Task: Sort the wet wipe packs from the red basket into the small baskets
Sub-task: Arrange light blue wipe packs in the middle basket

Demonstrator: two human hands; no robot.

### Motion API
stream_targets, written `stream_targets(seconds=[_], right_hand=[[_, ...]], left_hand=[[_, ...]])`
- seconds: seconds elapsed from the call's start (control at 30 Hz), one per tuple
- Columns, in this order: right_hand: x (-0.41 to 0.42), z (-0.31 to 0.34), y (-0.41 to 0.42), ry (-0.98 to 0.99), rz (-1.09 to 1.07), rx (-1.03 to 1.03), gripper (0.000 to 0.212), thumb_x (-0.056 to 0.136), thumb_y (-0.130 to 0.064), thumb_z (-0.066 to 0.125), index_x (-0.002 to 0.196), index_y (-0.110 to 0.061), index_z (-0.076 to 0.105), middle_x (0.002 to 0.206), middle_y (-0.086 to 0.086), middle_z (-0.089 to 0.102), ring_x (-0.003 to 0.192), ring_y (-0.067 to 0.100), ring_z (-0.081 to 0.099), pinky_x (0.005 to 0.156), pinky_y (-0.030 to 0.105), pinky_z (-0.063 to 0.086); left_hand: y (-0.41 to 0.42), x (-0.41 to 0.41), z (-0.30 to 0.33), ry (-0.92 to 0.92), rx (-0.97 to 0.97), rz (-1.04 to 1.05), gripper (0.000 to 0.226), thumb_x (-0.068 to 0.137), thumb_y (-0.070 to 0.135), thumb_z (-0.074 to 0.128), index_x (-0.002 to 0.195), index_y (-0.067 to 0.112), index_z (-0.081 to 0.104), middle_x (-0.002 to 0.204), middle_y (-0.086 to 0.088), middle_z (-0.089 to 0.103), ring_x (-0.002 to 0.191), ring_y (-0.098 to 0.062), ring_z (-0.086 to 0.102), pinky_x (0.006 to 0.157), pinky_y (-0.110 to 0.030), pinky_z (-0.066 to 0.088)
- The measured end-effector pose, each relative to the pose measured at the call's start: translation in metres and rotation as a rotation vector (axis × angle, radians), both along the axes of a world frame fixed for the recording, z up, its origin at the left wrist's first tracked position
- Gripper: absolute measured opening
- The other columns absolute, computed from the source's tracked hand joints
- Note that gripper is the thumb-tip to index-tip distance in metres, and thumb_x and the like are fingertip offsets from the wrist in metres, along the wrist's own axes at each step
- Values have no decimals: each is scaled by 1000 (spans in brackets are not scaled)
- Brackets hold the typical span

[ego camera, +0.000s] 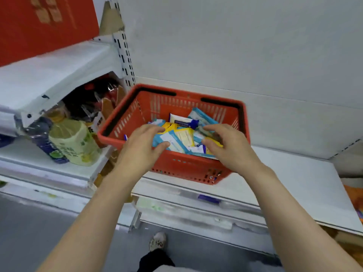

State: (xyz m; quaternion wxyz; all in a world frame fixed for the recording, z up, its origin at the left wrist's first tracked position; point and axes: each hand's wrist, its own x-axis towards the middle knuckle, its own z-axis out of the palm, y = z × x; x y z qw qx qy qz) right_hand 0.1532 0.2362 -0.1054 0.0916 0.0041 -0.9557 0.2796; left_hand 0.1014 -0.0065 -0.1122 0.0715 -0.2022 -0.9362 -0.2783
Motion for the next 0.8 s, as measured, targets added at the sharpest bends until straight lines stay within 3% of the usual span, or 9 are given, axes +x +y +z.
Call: stream_targets(seconds=[0.13, 0.27, 0.37, 0.43, 0.53, 0.63, 0.73, 0.8], right_hand=[[-82, -22, -25, -323, -5, 21, 48, 91, -42, 65, 134, -23, 57, 129, 2, 63, 110, 18, 62, 94, 31, 48], [-138, -62, -52, -676, 27, 85, 70, 86, -54, 67, 140, -16, 46, 136, 6, 56, 119, 24, 56, 96, 35, 46], [-156, -80, -62, -737, 31, 208, 77, 76, -58, 75, 129, -11, 46, 127, 9, 58, 114, 28, 56, 83, 35, 47], [-163, -83, -56, -688, 6, 196, 68, 72, -55, 79, 119, -12, 55, 117, 7, 62, 107, 26, 59, 79, 34, 47], [-166, -78, -34, -538, -184, -82, 37, 74, -42, 83, 94, -15, 66, 96, 5, 71, 87, 21, 66, 67, 33, 50], [-159, -70, -14, -471, -344, -564, 25, 79, -31, 82, 93, -18, 67, 95, 4, 75, 85, 21, 72, 76, 40, 60], [-152, -68, -10, -483, -357, -710, 23, 81, -32, 80, 96, -21, 66, 94, 1, 76, 82, 20, 74, 74, 41, 61], [-149, -64, -12, -478, -344, -795, 25, 80, -27, 81, 100, -21, 68, 91, -2, 77, 79, 15, 75, 67, 34, 62]], left_hand=[[-7, -79, -12, -110, -56, -73, 42, 88, 36, 70, 125, 18, 63, 127, -2, 61, 121, -23, 53, 104, -39, 40], [-6, -134, -24, -265, -179, -140, 47, 88, 43, 68, 129, 21, 60, 134, -3, 59, 125, -22, 52, 104, -35, 39], [-2, -158, -34, -355, -239, -178, 53, 86, 47, 68, 132, 21, 58, 136, -3, 58, 126, -24, 52, 103, -35, 40], [-2, -168, -41, -443, -274, -192, 56, 85, 50, 68, 133, 23, 57, 137, -3, 58, 125, -23, 53, 103, -35, 42], [-5, -178, -47, -589, -345, -207, 60, 84, 56, 67, 134, 24, 56, 139, 0, 56, 125, -19, 53, 105, -33, 42], [-4, -182, -51, -659, -416, -221, 65, 82, 57, 68, 136, 23, 53, 141, -1, 54, 125, -18, 52, 105, -32, 42], [3, -181, -54, -644, -550, -245, 73, 79, 57, 71, 139, 22, 50, 140, -3, 53, 125, -21, 51, 101, -34, 44], [7, -179, -56, -628, -595, -250, 72, 76, 52, 77, 135, 22, 50, 133, -4, 56, 118, -22, 53, 93, -31, 45]])
